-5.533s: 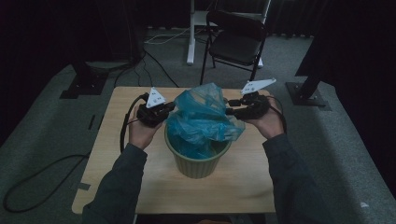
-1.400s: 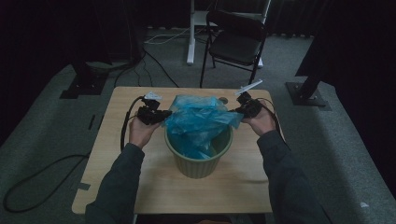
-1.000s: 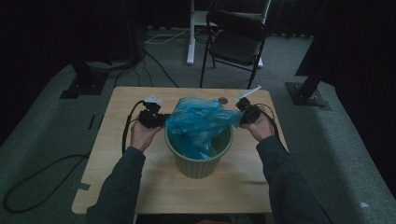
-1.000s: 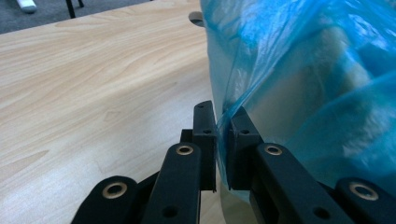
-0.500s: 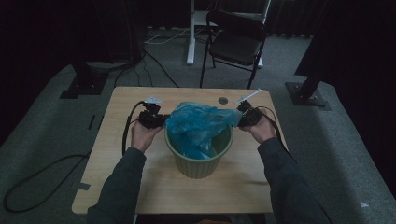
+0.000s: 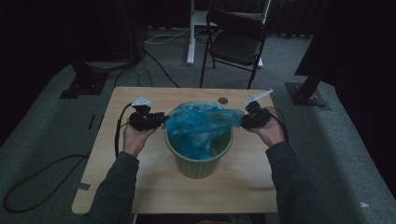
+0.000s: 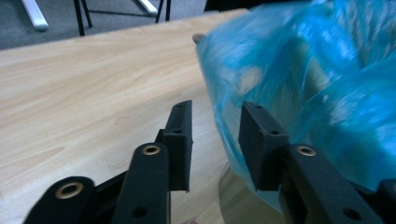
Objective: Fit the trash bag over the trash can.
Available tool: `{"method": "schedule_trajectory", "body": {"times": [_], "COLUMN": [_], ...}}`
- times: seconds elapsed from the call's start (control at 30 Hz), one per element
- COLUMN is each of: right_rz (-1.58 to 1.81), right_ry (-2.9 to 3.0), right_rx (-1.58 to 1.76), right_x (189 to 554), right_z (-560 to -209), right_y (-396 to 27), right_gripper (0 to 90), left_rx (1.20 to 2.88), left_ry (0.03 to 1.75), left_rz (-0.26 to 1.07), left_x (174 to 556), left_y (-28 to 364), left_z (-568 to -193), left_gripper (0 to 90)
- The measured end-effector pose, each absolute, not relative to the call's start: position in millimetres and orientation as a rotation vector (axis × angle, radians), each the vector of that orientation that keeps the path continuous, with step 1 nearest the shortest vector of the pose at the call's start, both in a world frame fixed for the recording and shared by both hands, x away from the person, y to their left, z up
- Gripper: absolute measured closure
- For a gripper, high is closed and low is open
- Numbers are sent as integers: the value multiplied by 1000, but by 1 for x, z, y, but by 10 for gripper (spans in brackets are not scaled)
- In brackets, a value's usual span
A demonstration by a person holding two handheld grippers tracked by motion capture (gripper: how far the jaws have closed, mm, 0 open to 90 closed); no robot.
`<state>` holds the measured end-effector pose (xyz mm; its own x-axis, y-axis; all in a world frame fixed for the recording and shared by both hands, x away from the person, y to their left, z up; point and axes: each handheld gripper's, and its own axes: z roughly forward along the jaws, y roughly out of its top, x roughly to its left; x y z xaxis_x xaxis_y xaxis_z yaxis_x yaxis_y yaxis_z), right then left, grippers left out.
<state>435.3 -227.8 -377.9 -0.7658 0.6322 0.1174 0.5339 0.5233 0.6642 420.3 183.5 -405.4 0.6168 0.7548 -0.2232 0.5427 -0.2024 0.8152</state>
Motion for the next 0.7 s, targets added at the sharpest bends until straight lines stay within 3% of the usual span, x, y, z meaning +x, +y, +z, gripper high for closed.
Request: {"method": "schedule_trajectory", "body": {"times": [0.2, 0.7], "right_rz": [1141, 1315], "right_ry": [2546, 2475], "right_rx": [989, 947], "right_x": [432, 429], "right_z": [-365, -348], "right_y": [-238, -226], "right_gripper": [646, 599], "left_rx": [1823, 1779], "left_ry": [1025, 921], "left_rz": [286, 248], "left_x": [417, 399], "left_y": [191, 188], "left_z": [-398, -380], "left_gripper": [551, 496]}}
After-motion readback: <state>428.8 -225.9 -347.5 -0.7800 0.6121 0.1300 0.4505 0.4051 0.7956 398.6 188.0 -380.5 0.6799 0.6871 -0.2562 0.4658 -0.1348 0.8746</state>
